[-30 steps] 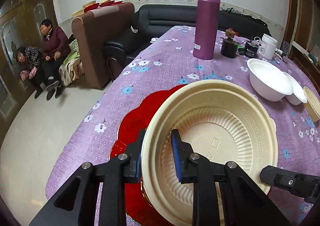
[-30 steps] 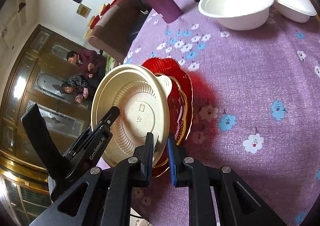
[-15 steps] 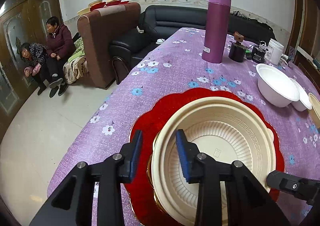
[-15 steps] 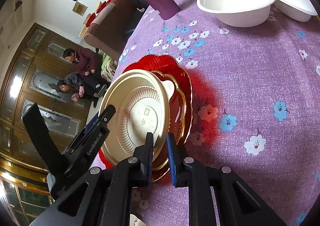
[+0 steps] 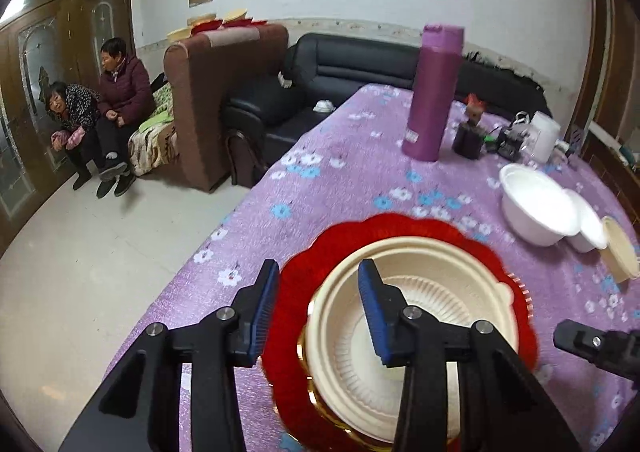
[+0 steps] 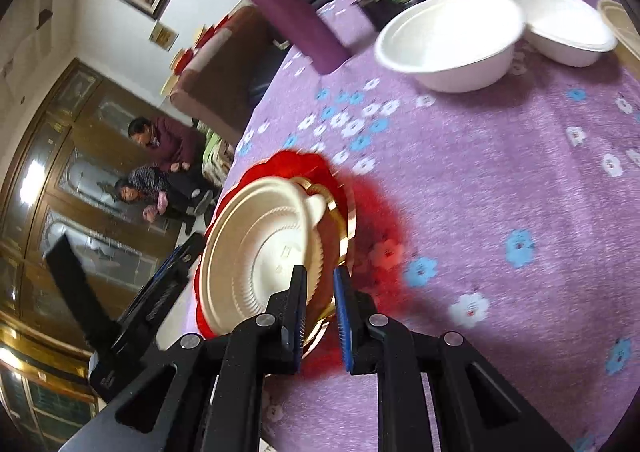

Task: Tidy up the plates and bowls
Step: 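Open both grippers and move the right gripper toward the large white bowl, then grasp the white bowl rim with the right gripper while the left gripper grips it too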

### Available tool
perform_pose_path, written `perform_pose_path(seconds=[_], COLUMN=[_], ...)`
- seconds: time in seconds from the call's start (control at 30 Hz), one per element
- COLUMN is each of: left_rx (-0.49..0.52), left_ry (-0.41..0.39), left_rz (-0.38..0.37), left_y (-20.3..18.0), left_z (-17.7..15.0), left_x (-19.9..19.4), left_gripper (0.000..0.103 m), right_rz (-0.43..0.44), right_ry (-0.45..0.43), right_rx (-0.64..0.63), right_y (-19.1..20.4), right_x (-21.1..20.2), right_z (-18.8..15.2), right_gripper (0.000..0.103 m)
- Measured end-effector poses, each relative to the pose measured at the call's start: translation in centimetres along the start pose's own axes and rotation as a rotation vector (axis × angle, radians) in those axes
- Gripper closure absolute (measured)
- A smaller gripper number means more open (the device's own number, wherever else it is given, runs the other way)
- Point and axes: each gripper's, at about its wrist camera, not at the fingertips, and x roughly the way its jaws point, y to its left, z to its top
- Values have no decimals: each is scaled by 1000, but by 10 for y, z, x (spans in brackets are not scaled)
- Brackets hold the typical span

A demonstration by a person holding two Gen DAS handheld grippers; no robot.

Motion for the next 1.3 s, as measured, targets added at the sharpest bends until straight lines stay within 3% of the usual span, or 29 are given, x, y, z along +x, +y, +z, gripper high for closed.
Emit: perform_pose_path(seconds=[0.2,0.43,0.63,0.87,1.03,1.27,1.3], left_rx=[83,235,365,393,367,360,363], left_ry=[-31,-29,61,73,78,91,91], left_rz=[-83,-210,-333,-329,-314,-315,-317], left_y=[-34,-103,-160,-170,-158,-157,-157], left_z=[-1,-22,-49,-57,-52,-49,-50], left_x=[-18,-36,-31,-29,-24,-18,-18], left_gripper=[63,62,59,59,59,59,59], right_rz=[-14,-20,-37,-52,-56,-98,-101], right_ry=[-62,-129,-198,-223,-218,-177,-169], right_rx=[83,196,263,270,310,312,312], right_y=[-37,-86,-117,-120,-125,-126,-125], right_x=[-24,-55,-81,-76,-52,-19,-17], right_z=[12,24,38,72,103,134,135], right_gripper=[87,87,87,86,71,71,80])
